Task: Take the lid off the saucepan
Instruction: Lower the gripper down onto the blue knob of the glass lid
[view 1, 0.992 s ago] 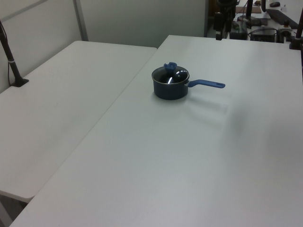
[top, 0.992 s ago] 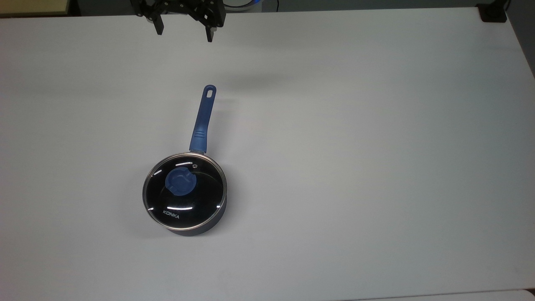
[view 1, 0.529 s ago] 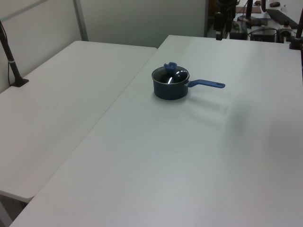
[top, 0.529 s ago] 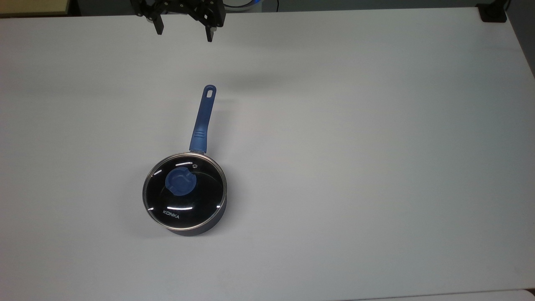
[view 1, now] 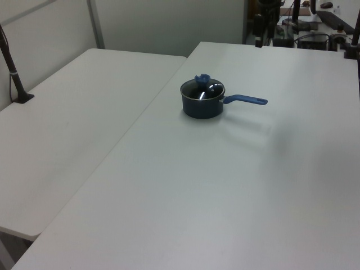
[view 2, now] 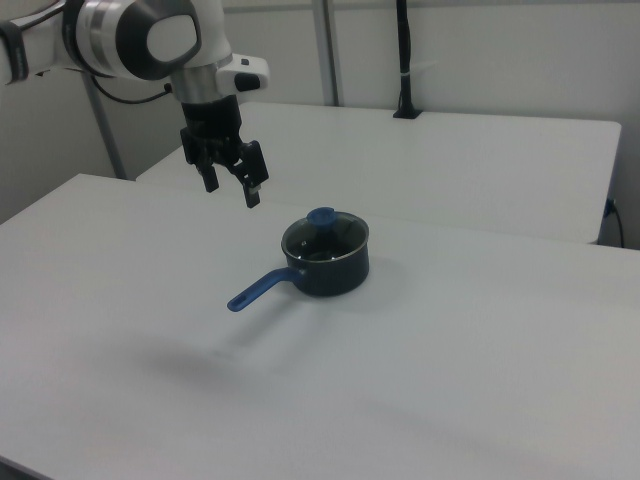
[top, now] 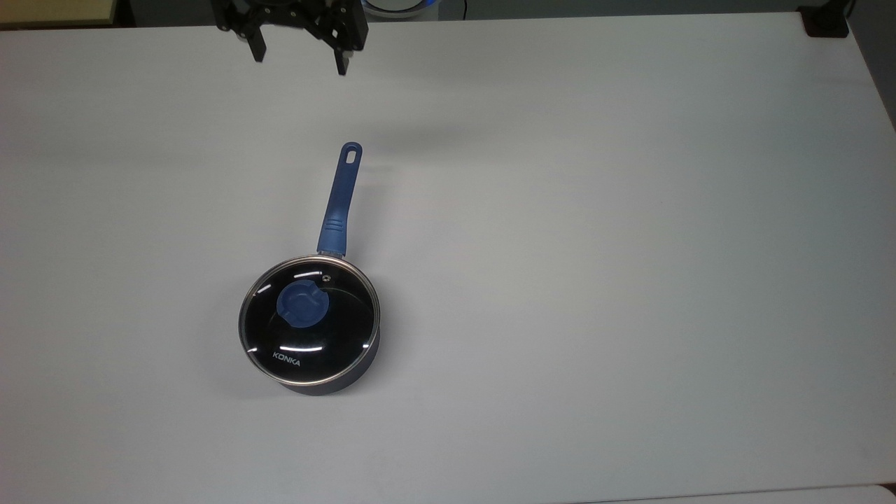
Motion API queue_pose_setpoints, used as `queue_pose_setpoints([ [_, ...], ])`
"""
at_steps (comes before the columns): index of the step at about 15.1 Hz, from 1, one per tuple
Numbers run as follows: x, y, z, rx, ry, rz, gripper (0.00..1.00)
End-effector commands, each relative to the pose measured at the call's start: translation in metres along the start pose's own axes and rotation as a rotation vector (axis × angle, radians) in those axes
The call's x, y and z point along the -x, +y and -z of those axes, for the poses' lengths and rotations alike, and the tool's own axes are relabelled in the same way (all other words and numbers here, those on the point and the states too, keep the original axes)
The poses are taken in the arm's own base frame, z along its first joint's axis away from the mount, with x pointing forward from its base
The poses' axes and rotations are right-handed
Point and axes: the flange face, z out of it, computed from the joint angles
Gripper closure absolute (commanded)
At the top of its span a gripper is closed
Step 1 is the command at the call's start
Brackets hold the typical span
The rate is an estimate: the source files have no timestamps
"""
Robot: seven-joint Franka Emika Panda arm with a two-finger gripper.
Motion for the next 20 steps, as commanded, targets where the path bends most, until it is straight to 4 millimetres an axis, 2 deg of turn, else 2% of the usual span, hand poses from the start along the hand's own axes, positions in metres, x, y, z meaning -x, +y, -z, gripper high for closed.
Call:
queue_pose_setpoints([
  [1,-0.041,-0.002,-0.019,-0.047,0.076,-0.169,0.0],
  [4,-0.089,-0.011,-0.043,-0.066,0.189,-0.379,0.0],
  [7,-0.114,-0.017,-0.069,-0.086,0.238,-0.519,0.0],
  [9,-0.129,-0.023,-0.094,-0.081,0.279,-0.566,0.0],
  [15,-0.151,-0.03,-0.141,-0.028,0.401,-0.643,0.0],
  [20,-0.156,-0.045,-0.177,0.01,0.394,-0.604,0.0],
])
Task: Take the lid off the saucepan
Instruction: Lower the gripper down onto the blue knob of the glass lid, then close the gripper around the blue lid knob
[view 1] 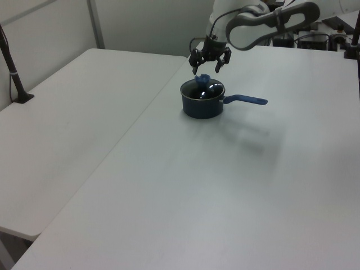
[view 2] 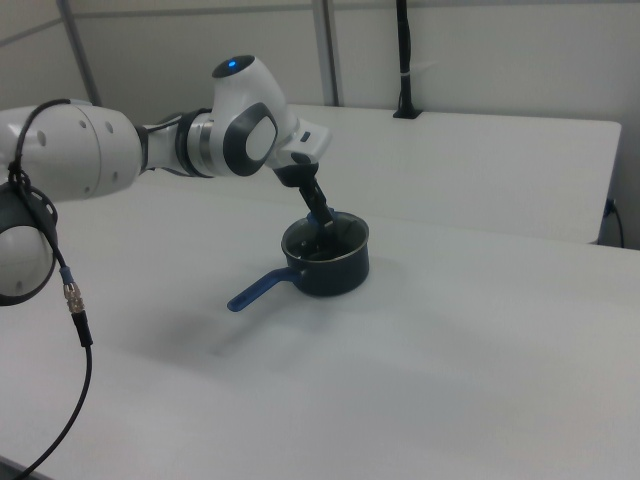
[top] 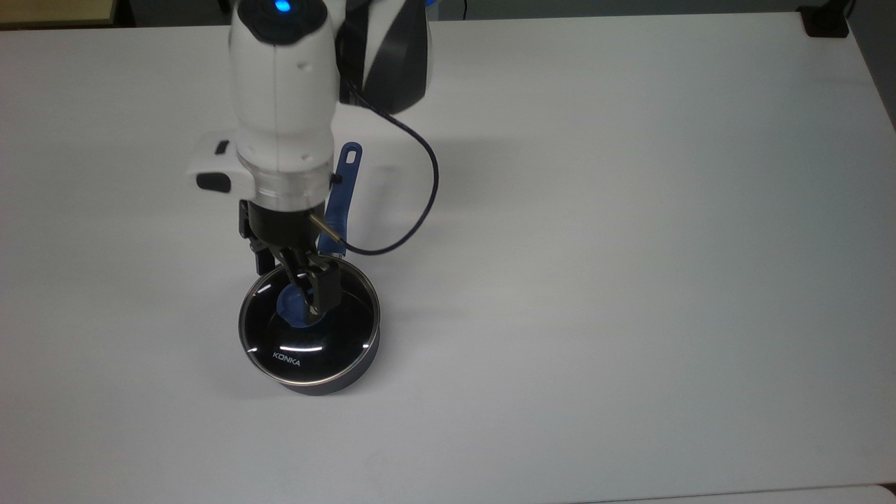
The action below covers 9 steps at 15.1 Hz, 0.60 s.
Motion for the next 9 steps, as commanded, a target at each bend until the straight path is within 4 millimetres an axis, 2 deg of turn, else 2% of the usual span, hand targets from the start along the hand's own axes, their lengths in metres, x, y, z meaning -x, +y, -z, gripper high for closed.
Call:
queue_pose_setpoints([
  [1,0.0133,-0.0179,-0.016,0.007,0.027,0.029,0.0],
  [8,0.019,-0.0225,-0.0213,0.005,0.025,0.045,0.0],
  [9,0.019,-0.0225,-0.0213,0.005,0.025,0.045,0.04],
])
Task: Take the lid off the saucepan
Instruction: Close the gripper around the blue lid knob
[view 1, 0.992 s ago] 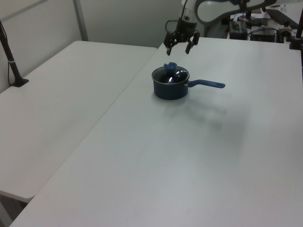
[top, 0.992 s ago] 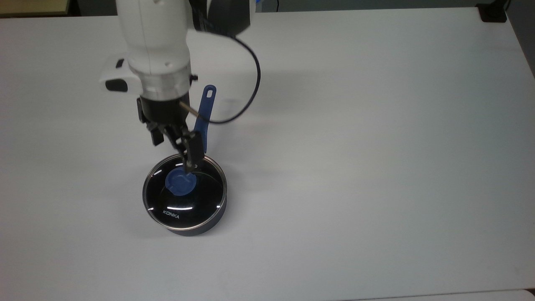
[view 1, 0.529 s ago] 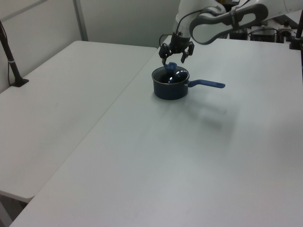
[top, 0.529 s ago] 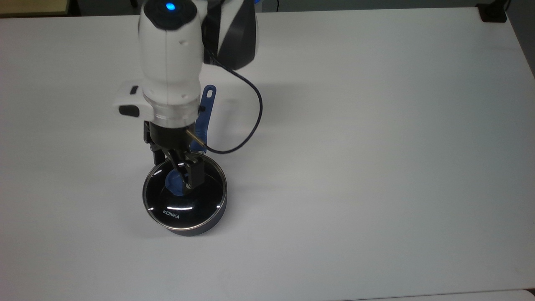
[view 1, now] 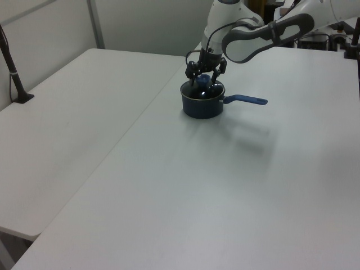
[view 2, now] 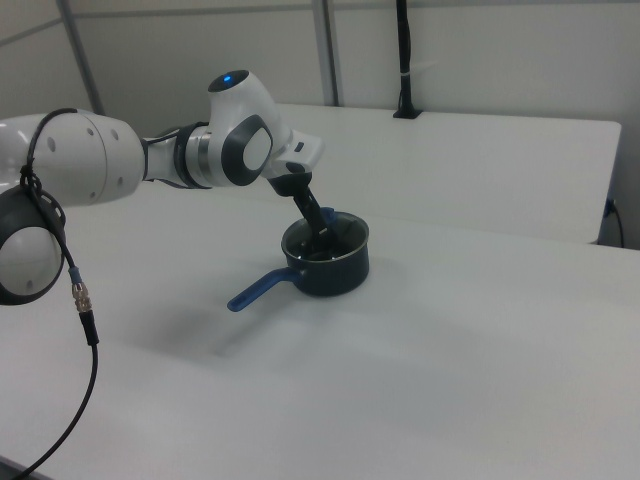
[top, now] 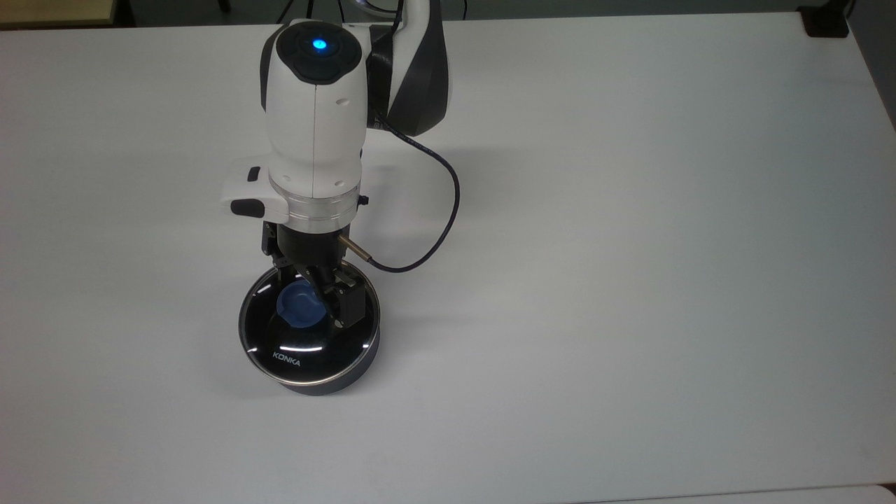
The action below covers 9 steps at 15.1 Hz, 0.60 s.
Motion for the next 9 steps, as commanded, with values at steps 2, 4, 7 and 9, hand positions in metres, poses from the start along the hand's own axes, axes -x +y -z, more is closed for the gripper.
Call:
queue_pose_setpoints([
  [2,-0.003,-0.005,0.004,-0.002,0.028,0.001,0.24],
  [4,-0.004,-0.004,0.005,-0.001,0.031,0.002,0.38],
  [7,-0.004,-0.004,0.007,0.007,0.042,0.015,0.46],
  [9,-0.007,-0.003,0.014,0.003,0.049,0.013,0.47],
])
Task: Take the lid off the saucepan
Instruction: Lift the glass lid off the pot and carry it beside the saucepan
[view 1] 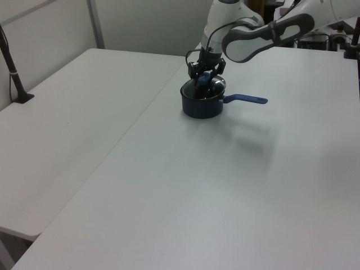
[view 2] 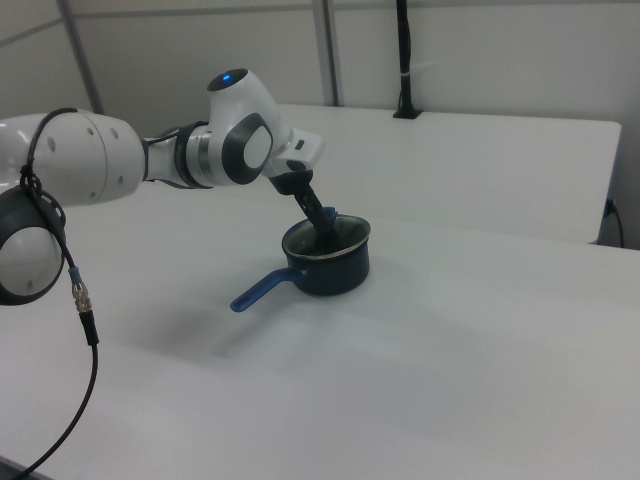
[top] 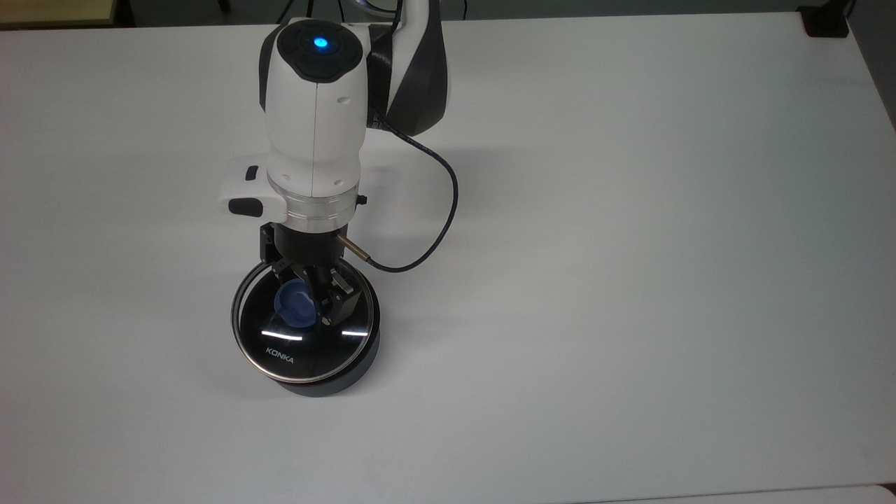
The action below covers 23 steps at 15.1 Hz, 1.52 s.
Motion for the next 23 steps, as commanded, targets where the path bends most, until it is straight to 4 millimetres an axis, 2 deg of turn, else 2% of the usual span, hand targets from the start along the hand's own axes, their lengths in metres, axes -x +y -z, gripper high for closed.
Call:
queue_pose_setpoints([
  [1,-0.007,-0.005,0.022,-0.014,0.041,-0.001,0.47],
  [6,-0.017,-0.005,0.075,-0.063,0.069,-0.025,0.47],
  [7,-0.011,-0.009,0.086,-0.075,0.069,-0.018,0.47],
  [9,0.015,-0.02,0.106,-0.092,0.051,0.01,0.47],
  [11,0.05,-0.034,0.125,-0.111,0.022,0.031,0.47],
  [13,0.076,-0.048,0.136,-0.122,0.001,0.034,0.47],
  [14,0.099,-0.062,0.139,-0.124,-0.022,0.052,0.47],
  [16,0.133,-0.076,0.134,-0.119,-0.058,0.068,0.47],
  [17,0.159,-0.082,0.126,-0.111,-0.086,0.095,0.47],
  [19,0.199,-0.092,0.119,-0.11,-0.131,0.142,0.47],
  [23,0.261,-0.096,0.093,-0.108,-0.186,0.148,0.47],
])
